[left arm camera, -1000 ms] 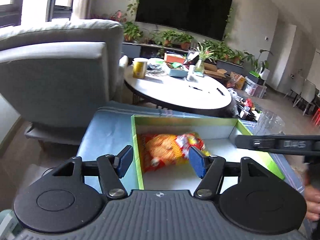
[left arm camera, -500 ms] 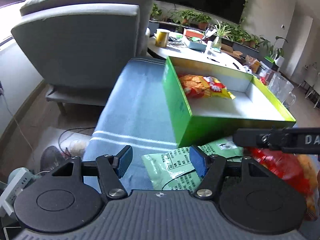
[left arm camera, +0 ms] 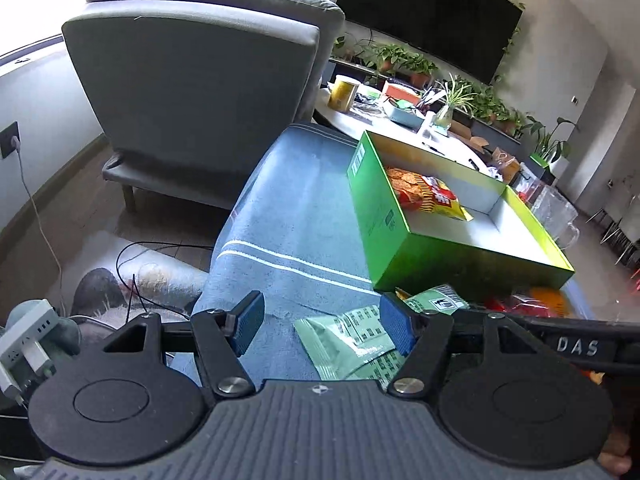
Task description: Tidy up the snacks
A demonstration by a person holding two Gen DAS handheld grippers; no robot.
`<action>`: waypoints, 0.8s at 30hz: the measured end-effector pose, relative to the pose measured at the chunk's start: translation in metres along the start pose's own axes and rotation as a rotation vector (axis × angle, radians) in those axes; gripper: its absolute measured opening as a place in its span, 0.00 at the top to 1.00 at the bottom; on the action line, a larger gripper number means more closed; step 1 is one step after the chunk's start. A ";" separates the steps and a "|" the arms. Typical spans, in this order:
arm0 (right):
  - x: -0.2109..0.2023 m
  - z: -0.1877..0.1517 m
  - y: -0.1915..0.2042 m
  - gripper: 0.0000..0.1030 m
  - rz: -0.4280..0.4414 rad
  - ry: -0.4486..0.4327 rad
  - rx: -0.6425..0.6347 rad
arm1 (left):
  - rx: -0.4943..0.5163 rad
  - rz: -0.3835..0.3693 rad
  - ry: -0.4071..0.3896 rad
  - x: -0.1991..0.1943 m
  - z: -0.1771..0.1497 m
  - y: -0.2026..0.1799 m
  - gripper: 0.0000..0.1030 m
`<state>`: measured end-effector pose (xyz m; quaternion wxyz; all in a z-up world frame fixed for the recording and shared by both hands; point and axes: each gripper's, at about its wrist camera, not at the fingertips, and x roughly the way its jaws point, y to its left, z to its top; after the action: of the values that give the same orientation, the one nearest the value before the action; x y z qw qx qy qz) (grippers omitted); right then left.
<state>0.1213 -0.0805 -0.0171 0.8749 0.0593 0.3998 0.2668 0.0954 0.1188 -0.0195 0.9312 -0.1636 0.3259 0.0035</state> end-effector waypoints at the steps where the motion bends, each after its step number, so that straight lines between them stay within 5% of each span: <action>1: -0.001 -0.002 0.002 0.11 0.001 0.002 -0.004 | 0.002 -0.008 0.002 -0.001 -0.001 0.000 0.40; 9: -0.015 -0.018 0.009 0.11 0.025 0.007 -0.020 | 0.009 -0.033 0.026 0.000 -0.007 -0.004 0.39; 15: -0.020 -0.016 -0.005 0.11 0.148 0.044 0.081 | -0.025 -0.004 0.011 -0.006 -0.006 0.004 0.39; 21: -0.026 0.002 -0.007 0.11 0.101 -0.025 0.078 | -0.012 -0.029 0.033 -0.006 -0.008 0.003 0.38; 24: -0.015 0.004 -0.003 0.11 0.075 0.008 0.064 | 0.000 -0.042 0.057 -0.002 -0.012 0.003 0.38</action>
<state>0.1171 -0.0903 -0.0055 0.8603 0.1013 0.4091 0.2868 0.0858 0.1177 -0.0279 0.9213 -0.1706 0.3488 -0.0208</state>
